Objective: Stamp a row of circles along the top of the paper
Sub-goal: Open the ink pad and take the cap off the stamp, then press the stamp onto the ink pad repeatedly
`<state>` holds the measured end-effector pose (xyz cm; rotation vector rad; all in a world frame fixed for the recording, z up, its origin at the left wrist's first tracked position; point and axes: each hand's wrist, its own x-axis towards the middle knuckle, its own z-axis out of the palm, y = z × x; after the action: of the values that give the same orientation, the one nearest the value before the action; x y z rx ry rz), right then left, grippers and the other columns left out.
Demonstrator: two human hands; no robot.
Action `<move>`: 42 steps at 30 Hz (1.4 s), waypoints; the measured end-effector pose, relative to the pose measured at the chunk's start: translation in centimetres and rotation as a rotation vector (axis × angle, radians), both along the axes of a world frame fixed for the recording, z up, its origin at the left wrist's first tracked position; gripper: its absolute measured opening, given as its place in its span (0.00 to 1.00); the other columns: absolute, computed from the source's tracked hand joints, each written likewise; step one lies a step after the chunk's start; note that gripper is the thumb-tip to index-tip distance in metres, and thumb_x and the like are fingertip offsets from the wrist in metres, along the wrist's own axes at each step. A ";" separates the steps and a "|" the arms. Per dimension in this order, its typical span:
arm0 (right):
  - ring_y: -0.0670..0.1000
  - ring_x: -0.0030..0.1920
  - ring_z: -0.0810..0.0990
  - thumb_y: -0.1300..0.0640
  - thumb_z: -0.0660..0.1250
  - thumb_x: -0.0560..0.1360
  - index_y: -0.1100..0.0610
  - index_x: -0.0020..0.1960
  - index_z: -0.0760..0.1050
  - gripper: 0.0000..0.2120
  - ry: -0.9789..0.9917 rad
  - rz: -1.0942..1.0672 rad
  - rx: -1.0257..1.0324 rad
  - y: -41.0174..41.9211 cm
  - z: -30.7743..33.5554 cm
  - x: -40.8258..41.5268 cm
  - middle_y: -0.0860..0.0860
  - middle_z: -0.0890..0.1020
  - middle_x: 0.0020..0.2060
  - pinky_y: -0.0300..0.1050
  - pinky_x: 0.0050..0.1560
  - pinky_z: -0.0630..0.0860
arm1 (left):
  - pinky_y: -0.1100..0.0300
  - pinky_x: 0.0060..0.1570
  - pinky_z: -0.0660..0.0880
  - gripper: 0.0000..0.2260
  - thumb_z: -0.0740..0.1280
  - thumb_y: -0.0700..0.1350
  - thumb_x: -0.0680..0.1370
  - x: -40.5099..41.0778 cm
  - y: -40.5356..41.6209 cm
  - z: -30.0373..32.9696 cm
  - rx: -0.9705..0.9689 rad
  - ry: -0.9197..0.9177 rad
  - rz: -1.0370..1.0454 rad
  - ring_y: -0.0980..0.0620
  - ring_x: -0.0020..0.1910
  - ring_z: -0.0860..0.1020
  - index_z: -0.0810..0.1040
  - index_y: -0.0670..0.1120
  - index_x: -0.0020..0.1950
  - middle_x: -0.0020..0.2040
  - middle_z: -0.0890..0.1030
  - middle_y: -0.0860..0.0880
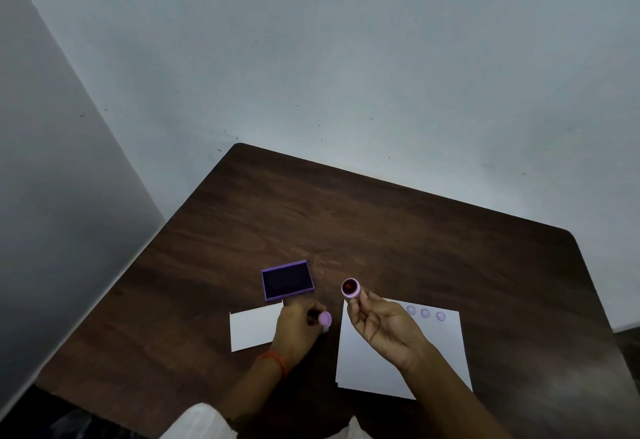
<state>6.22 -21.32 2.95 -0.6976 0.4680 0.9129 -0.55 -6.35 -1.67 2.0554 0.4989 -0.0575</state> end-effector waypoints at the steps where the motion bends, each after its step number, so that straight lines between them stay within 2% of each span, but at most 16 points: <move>1: 0.54 0.37 0.85 0.70 0.66 0.65 0.68 0.44 0.82 0.10 0.000 0.001 0.009 0.0 0.1 0.0 0.63 0.85 0.42 0.44 0.36 0.84 | 0.58 0.56 0.76 0.06 0.71 0.40 0.71 0.1 0.1 -0.2 0.049 -0.001 -0.023 0.54 0.47 0.78 0.82 0.44 0.47 0.50 0.84 0.46; 4: 0.55 0.38 0.85 0.70 0.65 0.65 0.68 0.45 0.82 0.11 -0.006 -0.004 0.035 0.0 0.2 0.0 0.63 0.85 0.43 0.45 0.37 0.84 | 0.61 0.58 0.73 0.11 0.72 0.41 0.71 0.1 0.5 -0.6 0.161 0.013 -0.062 0.53 0.53 0.77 0.79 0.46 0.53 0.56 0.81 0.48; 7: 0.55 0.40 0.86 0.70 0.65 0.66 0.66 0.46 0.82 0.11 -0.029 -0.002 0.043 0.2 0.0 0.2 0.62 0.85 0.44 0.45 0.38 0.84 | 0.64 0.57 0.70 0.17 0.71 0.42 0.71 -0.2 1.6 -0.6 0.224 -0.049 -0.013 0.53 0.56 0.75 0.76 0.48 0.60 0.61 0.77 0.49; 10: 0.54 0.40 0.86 0.69 0.67 0.66 0.64 0.44 0.84 0.10 -0.083 0.042 -0.010 0.6 -0.3 0.5 0.60 0.86 0.43 0.44 0.39 0.84 | 0.59 0.61 0.67 0.20 0.72 0.45 0.71 -1.0 4.2 -0.5 0.411 -0.148 0.117 0.49 0.61 0.71 0.75 0.49 0.62 0.63 0.76 0.48; 12: 0.52 0.40 0.86 0.69 0.66 0.69 0.62 0.43 0.84 0.09 -0.139 0.097 -0.090 1.2 -0.5 0.7 0.58 0.87 0.41 0.42 0.38 0.84 | 0.53 0.65 0.67 0.24 0.73 0.46 0.70 -1.4 6.3 -0.7 0.495 -0.134 0.209 0.46 0.65 0.70 0.72 0.47 0.65 0.65 0.75 0.45; 15: 0.50 0.42 0.84 0.70 0.63 0.74 0.60 0.48 0.82 0.11 -0.271 0.184 -0.242 2.7 -0.8 0.9 0.55 0.87 0.42 0.38 0.40 0.83 | 0.47 0.74 0.51 0.35 0.73 0.52 0.70 -1.6 8.8 -1.8 0.464 -0.018 0.179 0.45 0.75 0.56 0.61 0.47 0.72 0.75 0.63 0.46; 18: 0.52 0.49 0.82 0.69 0.65 0.74 0.63 0.56 0.77 0.11 -0.456 0.316 -0.442 5.1 -0.9 1.0 0.56 0.83 0.49 0.38 0.43 0.82 | 0.48 0.74 0.42 0.41 0.70 0.57 0.70 -1.2 10.2 -3.1 0.410 0.033 0.039 0.46 0.77 0.47 0.53 0.47 0.75 0.78 0.54 0.48; 21: 0.53 0.51 0.81 0.66 0.69 0.72 0.62 0.56 0.78 0.13 -0.727 0.475 -0.694 8.1 -1.0 0.9 0.59 0.82 0.53 0.39 0.47 0.80 | 0.50 0.74 0.40 0.40 0.69 0.57 0.71 -0.8 10.9 -3.8 0.316 0.055 -0.043 0.48 0.77 0.44 0.51 0.48 0.75 0.78 0.51 0.49; 23: 0.50 0.47 0.81 0.61 0.70 0.71 0.59 0.51 0.80 0.09 -1.037 0.531 -0.892 10.1 -0.9 0.9 0.56 0.84 0.49 0.39 0.47 0.77 | 0.49 0.74 0.40 0.37 0.68 0.57 0.72 -0.6 11.0 -4.0 0.295 0.037 -0.067 0.47 0.77 0.45 0.52 0.50 0.75 0.78 0.52 0.50; 25: 0.53 0.44 0.80 0.61 0.67 0.73 0.61 0.47 0.81 0.06 -1.274 0.563 -0.947 11.8 -1.0 0.7 0.58 0.84 0.45 0.39 0.45 0.74 | 0.47 0.74 0.40 0.35 0.67 0.56 0.73 -0.5 11.2 -4.1 0.289 0.018 -0.072 0.46 0.77 0.45 0.55 0.50 0.75 0.78 0.54 0.50; 26: 0.56 0.44 0.80 0.63 0.64 0.74 0.64 0.46 0.81 0.07 -1.358 0.603 -0.960 12.3 -1.3 0.7 0.61 0.84 0.45 0.40 0.44 0.73 | 0.47 0.74 0.40 0.34 0.67 0.56 0.73 -0.5 11.2 -4.1 0.285 0.014 -0.072 0.46 0.77 0.45 0.55 0.50 0.74 0.78 0.54 0.50; 28: 0.60 0.48 0.79 0.66 0.60 0.75 0.67 0.49 0.79 0.10 -1.544 0.751 -1.004 13.0 -2.0 1.0 0.63 0.82 0.47 0.40 0.45 0.68 | 0.47 0.74 0.39 0.33 0.67 0.55 0.74 -0.6 11.2 -4.2 0.282 0.012 -0.074 0.46 0.77 0.45 0.56 0.50 0.74 0.77 0.54 0.50; 32: 0.58 0.60 0.73 0.65 0.58 0.77 0.63 0.60 0.73 0.13 -1.880 1.090 -1.040 13.2 -2.8 1.2 0.60 0.76 0.59 0.48 0.60 0.70 | 0.47 0.74 0.39 0.32 0.66 0.53 0.75 -0.5 11.2 -4.5 0.287 -0.003 -0.066 0.46 0.77 0.45 0.56 0.50 0.74 0.77 0.56 0.51; 34: 0.58 0.64 0.70 0.63 0.56 0.78 0.63 0.64 0.69 0.15 -1.989 1.194 -1.079 13.3 -2.9 1.4 0.61 0.74 0.63 0.50 0.63 0.69 | 0.48 0.74 0.38 0.31 0.66 0.52 0.75 -0.6 11.1 -4.5 0.295 -0.006 -0.057 0.47 0.77 0.45 0.56 0.50 0.74 0.77 0.56 0.51; 37: 0.59 0.63 0.69 0.63 0.56 0.78 0.63 0.65 0.66 0.16 -2.079 1.261 -1.101 13.5 -3.0 1.7 0.61 0.73 0.63 0.50 0.63 0.69 | 0.49 0.74 0.38 0.31 0.66 0.51 0.75 -0.6 10.9 -4.6 0.293 -0.024 -0.042 0.47 0.77 0.45 0.57 0.49 0.74 0.77 0.57 0.51; 42: 0.58 0.63 0.71 0.63 0.61 0.76 0.63 0.64 0.68 0.17 -1.911 1.123 -1.201 14.1 -3.5 0.4 0.61 0.74 0.62 0.49 0.62 0.71 | 0.48 0.75 0.39 0.30 0.66 0.50 0.75 -0.6 10.9 -4.8 0.310 -0.028 -0.032 0.47 0.77 0.46 0.57 0.50 0.74 0.76 0.58 0.51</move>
<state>6.60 -7.18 -0.53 -2.6087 -1.3939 0.4203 -1.13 4.58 -6.45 2.3637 0.4811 0.0324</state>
